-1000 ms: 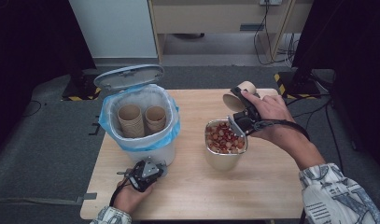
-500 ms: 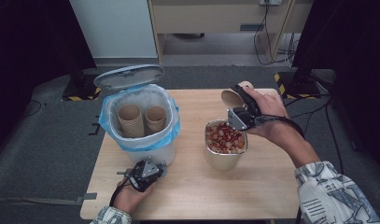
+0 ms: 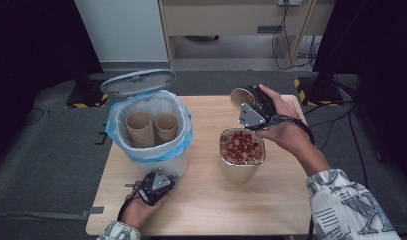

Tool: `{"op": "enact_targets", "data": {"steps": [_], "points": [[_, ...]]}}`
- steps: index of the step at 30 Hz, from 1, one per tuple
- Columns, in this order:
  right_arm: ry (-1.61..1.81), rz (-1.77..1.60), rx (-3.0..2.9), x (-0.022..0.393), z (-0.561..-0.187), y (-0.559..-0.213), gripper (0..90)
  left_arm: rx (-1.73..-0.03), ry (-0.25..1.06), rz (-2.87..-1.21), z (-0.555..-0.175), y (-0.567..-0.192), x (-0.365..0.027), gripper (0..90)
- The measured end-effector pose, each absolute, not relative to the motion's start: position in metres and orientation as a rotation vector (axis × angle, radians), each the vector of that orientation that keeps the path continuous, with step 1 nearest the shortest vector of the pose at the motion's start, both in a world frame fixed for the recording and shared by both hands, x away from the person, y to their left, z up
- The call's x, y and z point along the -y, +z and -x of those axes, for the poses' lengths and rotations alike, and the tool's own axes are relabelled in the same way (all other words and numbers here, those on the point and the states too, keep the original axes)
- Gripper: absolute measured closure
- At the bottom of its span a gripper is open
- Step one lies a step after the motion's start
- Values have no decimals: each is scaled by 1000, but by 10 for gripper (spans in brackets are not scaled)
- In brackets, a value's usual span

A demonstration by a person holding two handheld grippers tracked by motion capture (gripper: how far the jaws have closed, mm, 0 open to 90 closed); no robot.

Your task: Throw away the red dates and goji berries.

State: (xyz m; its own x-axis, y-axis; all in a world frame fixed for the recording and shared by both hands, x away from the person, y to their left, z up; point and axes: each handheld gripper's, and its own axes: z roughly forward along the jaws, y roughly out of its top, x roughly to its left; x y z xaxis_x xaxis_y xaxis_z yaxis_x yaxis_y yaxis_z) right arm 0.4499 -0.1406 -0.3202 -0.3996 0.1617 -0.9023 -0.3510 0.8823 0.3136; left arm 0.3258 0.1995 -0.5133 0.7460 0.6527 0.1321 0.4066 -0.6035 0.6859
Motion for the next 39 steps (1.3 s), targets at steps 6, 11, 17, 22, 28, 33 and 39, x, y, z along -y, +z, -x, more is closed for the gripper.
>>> {"op": "enact_targets", "data": {"steps": [6, 11, 17, 22, 28, 33, 39], "points": [[653, 63, -1928, 139, -455, -317, 333, -791, 494, -2294, -326, -513, -200, 897], [725, 3, -1936, 138, -458, -314, 334, -792, 494, -2293, -326, -513, -200, 897], [820, -70, -1952, 135, -462, -311, 334, -793, 492, -2293, -326, -513, -200, 897], [889, -111, -1964, 132, -464, -309, 332, -792, 492, -2293, -326, -513, -200, 897], [970, -145, -1979, 125, -465, -306, 329, -790, 495, -2298, -326, -513, -200, 897], [1024, -169, -1989, 121, -464, -303, 327, -791, 494, -2298, -326, -513, -200, 897], [1050, -179, -1997, 117, -464, -302, 325, -791, 494, -2299, -326, -513, -200, 897]]}}
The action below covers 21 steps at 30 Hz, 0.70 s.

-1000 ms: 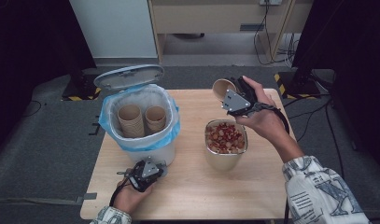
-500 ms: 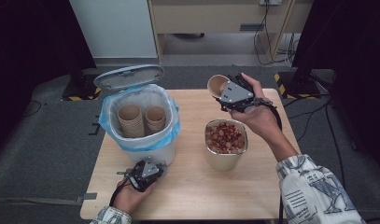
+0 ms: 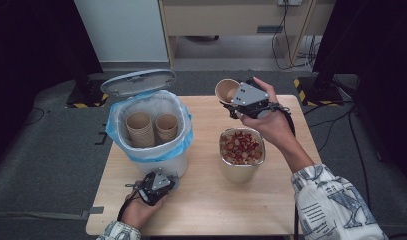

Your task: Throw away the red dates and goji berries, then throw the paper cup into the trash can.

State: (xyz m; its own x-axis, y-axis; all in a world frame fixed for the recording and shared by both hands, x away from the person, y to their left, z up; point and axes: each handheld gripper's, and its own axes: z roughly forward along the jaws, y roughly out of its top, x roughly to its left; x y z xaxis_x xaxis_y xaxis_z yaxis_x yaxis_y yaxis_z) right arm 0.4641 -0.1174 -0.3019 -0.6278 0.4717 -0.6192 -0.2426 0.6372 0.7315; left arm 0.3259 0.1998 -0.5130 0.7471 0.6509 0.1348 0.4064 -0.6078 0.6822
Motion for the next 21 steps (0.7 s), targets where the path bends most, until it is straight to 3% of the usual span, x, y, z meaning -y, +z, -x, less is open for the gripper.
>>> {"op": "enact_targets", "data": {"steps": [21], "points": [[1285, -258, -2050, 106, -461, -285, 321, -788, 497, -2300, -326, -513, -200, 897]]}}
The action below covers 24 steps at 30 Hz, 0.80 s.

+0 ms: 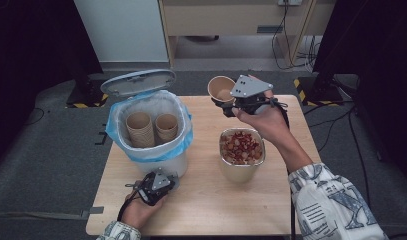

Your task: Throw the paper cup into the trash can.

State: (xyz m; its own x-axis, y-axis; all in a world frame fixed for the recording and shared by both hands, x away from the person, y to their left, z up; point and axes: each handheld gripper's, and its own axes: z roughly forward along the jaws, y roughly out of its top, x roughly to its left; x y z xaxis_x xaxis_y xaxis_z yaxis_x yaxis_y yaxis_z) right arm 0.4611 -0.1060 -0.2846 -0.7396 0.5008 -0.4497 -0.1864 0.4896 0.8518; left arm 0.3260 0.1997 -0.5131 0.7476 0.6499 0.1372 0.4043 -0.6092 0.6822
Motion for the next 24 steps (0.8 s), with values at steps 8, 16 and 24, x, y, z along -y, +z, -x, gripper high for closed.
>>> {"op": "enact_targets", "data": {"steps": [8, 16, 24], "points": [[1367, -283, -2073, 102, -462, -278, 321, -788, 496, -2299, -326, -513, -200, 897], [1415, -265, -2089, 91, -459, -268, 322, -787, 498, -2303, -326, -513, -200, 897], [1471, -257, -2113, 74, -456, -263, 322, -789, 494, -2301, -326, -513, -200, 897]]}}
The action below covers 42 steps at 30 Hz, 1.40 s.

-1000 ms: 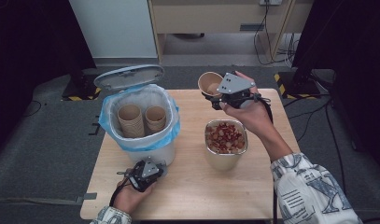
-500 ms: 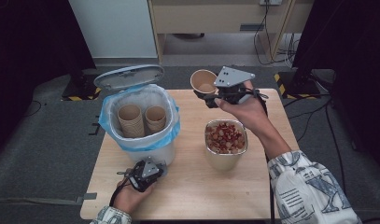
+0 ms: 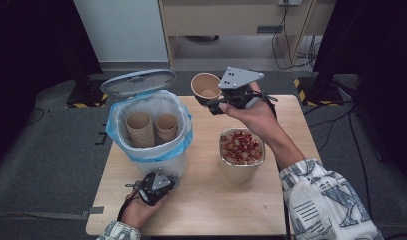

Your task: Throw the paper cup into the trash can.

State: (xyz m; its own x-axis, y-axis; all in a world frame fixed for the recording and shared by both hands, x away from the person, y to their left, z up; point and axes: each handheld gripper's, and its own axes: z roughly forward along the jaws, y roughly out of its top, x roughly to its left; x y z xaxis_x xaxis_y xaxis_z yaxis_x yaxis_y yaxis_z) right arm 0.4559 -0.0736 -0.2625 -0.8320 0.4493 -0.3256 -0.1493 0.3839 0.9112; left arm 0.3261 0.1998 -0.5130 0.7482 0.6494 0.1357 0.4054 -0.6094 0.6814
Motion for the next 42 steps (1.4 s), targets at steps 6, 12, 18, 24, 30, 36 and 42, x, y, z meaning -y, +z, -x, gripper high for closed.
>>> {"op": "enact_targets", "data": {"steps": [6, 12, 18, 24, 30, 36, 42], "points": [[1509, -248, -2139, 60, -455, -260, 321, -788, 494, -2300, -326, -513, -200, 897], [1532, -231, -2167, 46, -454, -259, 321, -788, 494, -2299, -326, -513, -200, 897], [1559, -246, -2185, 38, -457, -260, 319, -788, 492, -2299, -326, -513, -200, 897], [1612, -267, -2193, 32, -458, -262, 316, -788, 492, -2299, -326, -513, -200, 897], [1632, -248, -2216, 22, -456, -264, 311, -788, 490, -2297, -326, -513, -200, 897], [1651, -229, -2236, 9, -453, -269, 309, -787, 490, -2298, -326, -513, -200, 897], [1678, -219, -2252, 0, -449, -275, 309, -787, 489, -2298, -327, -513, -201, 896]]}}
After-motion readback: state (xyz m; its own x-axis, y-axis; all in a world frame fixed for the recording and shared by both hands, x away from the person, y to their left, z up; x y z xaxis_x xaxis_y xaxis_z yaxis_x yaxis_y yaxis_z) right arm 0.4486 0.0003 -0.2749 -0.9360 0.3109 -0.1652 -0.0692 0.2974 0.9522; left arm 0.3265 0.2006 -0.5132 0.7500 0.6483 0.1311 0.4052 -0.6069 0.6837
